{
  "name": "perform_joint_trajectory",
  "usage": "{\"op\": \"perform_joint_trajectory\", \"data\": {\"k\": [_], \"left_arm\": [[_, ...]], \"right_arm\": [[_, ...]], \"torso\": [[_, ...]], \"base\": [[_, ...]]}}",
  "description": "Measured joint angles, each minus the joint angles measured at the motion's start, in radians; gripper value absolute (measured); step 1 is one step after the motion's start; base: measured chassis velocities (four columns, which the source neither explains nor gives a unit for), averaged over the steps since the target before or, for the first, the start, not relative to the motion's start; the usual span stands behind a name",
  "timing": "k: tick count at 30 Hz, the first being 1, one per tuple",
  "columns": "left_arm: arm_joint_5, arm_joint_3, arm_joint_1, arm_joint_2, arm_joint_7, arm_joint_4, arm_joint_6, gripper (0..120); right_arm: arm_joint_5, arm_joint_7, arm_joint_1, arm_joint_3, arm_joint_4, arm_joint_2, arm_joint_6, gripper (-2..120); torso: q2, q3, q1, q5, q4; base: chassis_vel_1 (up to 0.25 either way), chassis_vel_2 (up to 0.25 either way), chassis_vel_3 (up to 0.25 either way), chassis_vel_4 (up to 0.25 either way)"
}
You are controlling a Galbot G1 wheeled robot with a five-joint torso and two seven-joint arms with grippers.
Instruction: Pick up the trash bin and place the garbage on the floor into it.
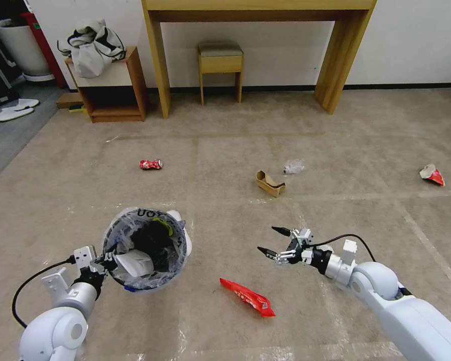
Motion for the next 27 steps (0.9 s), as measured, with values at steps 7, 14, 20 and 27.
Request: {"op": "perform_joint_trajectory", "data": {"k": [7, 14, 20, 27], "left_arm": [[-0.001, 0.001, -0.009, 0.0, 0.012, 0.005, -0.007, 0], [-0.006, -0.003, -0.017, 0.001, 0.022, 0.018, -0.01, 0], [-0.008, -0.005, -0.022, 0.001, 0.024, 0.029, -0.014, 0], [-0.008, -0.003, -0.034, -0.009, 0.027, 0.047, -0.018, 0]], "right_arm": [[0.08, 0.037, 0.065, -0.097, -0.049, -0.009, -0.052, 100], [0.131, 0.068, 0.153, -0.197, -0.125, 0.007, -0.094, 100], [0.151, 0.082, 0.194, -0.246, -0.166, 0.005, -0.131, 100], [0.127, 0.111, 0.16, -0.265, -0.17, -0.03, -0.189, 100]], "torso": [[0.0, 0.0, 0.0, 0.0, 0.0001], [0.0, 0.0, 0.0, 0.0, 0.0002], [0.0, 0.0, 0.0, -0.0001, 0.0003], [0.0, 0.0, 0.0, -0.0001, -0.0001]], "base": [[0.0, 0.0, 0.0, 0.0], [0.0, 0.0, 0.0, 0.0], [0.0, 0.0, 0.0, 0.0], [0.0, 0.0, 0.0, 0.0]]}}
